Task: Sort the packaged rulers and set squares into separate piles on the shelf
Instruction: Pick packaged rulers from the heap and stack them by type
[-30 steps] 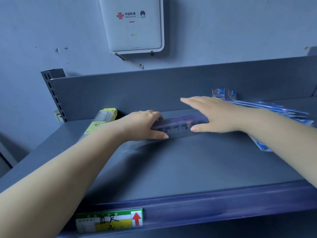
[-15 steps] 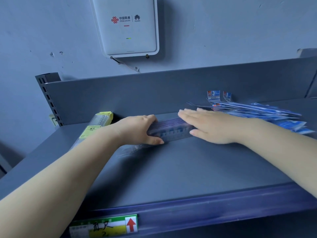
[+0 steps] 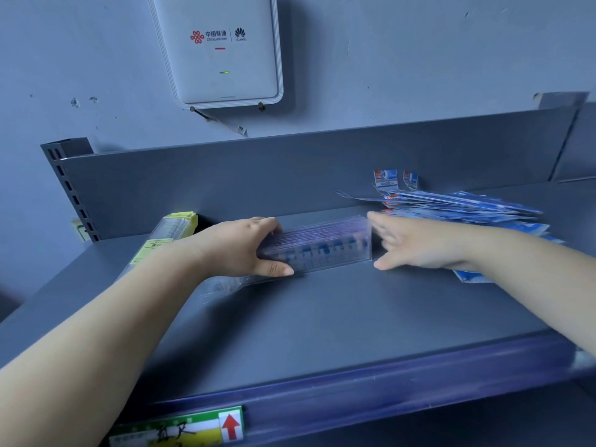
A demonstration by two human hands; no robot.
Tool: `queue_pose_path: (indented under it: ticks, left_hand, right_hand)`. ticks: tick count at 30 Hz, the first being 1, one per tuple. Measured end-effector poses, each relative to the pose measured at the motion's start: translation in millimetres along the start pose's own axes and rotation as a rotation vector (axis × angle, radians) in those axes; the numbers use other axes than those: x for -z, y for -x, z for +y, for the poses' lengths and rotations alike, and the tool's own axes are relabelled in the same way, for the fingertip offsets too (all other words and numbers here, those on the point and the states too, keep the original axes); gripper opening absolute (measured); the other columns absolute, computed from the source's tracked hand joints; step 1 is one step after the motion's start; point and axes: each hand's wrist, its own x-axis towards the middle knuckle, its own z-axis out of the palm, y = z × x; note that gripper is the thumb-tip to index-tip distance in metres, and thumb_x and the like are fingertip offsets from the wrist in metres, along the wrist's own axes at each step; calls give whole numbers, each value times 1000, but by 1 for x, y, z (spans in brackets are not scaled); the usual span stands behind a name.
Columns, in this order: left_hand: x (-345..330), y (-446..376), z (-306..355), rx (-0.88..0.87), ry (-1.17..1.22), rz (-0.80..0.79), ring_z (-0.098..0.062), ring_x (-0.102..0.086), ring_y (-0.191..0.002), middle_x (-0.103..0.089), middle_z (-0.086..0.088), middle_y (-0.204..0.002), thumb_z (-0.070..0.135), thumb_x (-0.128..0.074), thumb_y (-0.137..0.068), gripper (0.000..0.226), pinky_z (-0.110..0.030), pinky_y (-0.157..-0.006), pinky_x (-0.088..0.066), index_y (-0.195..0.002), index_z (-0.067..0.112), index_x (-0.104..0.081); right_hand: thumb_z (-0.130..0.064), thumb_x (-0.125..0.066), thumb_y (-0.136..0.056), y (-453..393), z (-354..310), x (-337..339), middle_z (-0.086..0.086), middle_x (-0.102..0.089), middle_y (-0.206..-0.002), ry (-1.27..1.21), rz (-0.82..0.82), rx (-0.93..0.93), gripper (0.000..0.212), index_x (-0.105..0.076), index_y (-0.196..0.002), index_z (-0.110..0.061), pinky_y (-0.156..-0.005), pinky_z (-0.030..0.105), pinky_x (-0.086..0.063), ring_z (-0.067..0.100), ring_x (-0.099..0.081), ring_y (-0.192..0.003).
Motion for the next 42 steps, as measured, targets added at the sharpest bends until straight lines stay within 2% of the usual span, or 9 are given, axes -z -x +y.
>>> queue_pose_path:
  ticks: [4, 8, 13, 17, 22, 33, 36, 39, 42]
  left_hand:
    - [0, 0, 1, -17, -23, -30, -15, -48, -107, -49, 7, -121, 61, -59, -77, 67, -23, -83, -34, -127, 21, -39]
    - [-1, 0, 2, -10, -77, -12, -17, -50, -107, -52, 5, -121, 62, -60, -76, 67, -26, -83, -37, -123, 20, -39]
    - [-3, 0, 4, -1, -98, 8, -19, -50, -104, -53, 4, -120, 65, -59, -75, 67, -29, -85, -40, -119, 19, -40]
    - [-3, 2, 4, 13, -108, -4, -17, -46, -96, -51, 3, -118, 66, -56, -76, 65, -29, -84, -38, -116, 17, -39]
    - [-4, 3, 4, -14, -147, 26, -20, -51, -102, -54, 1, -115, 65, -56, -77, 60, -31, -82, -41, -107, 17, -39]
    - [27, 14, 13, -27, -302, 68, -15, -54, -88, -54, 12, -92, 66, -56, -77, 58, -24, -65, -33, -116, 24, -48]
    - [50, 18, 11, -81, -452, 441, -21, -52, -109, -59, 6, -115, 77, -44, -72, 77, -28, -89, -29, -126, 23, -50]
    - [65, 34, 8, -116, 188, 1127, -14, -52, -99, -57, 9, -113, 65, -52, -73, 65, -31, -91, -35, -120, 21, -53]
    - [59, 38, 8, 70, 718, 1178, -2, -48, -92, -49, 13, -114, 50, -71, -74, 64, -18, -77, -40, -125, 24, -43]
  right_hand:
    - [-3, -52, -92, 1, 1, -5, 8, -13, -157, -140, -16, 48, 65, -12, -143, 0, -108, 23, -21, 19, -17, -144]
    - [-5, -55, -90, 1, -2, -6, 13, -13, -154, -156, -7, 58, 69, -10, -142, 3, -116, 40, -18, 28, -15, -142]
    - [-6, -68, -77, -4, -11, -9, -9, -36, -125, -268, -12, 44, 58, -35, -125, -8, -100, 22, -25, 7, -40, -121]
    - [-1, -61, -84, -8, -17, -13, 5, -17, -155, -338, 44, 62, 66, -25, -139, 0, -115, 33, -22, 19, -15, -145]
    - [-35, -72, -77, -4, -43, -3, -3, -20, -156, 302, 239, 217, 97, -11, -150, -18, -112, 26, -24, 14, -22, -143]
    - [-43, -79, -66, -24, -92, -23, 3, -56, -81, 525, 96, 335, 49, -58, -91, -7, -58, 29, -36, 20, -51, -73]
    - [-39, -81, -66, -25, -89, -16, 4, -63, -83, 338, 151, 343, 44, -63, -91, -8, -63, 29, -39, 19, -56, -74]
    - [-24, -83, -66, -27, -80, -13, 3, -69, -81, -91, 201, 352, 30, -68, -88, -9, -67, 27, -45, 18, -61, -73]
    - [-9, -77, -72, -30, -76, -15, 0, -71, -90, -528, 189, 429, 22, -68, -92, -14, -75, 24, -51, 15, -66, -83]
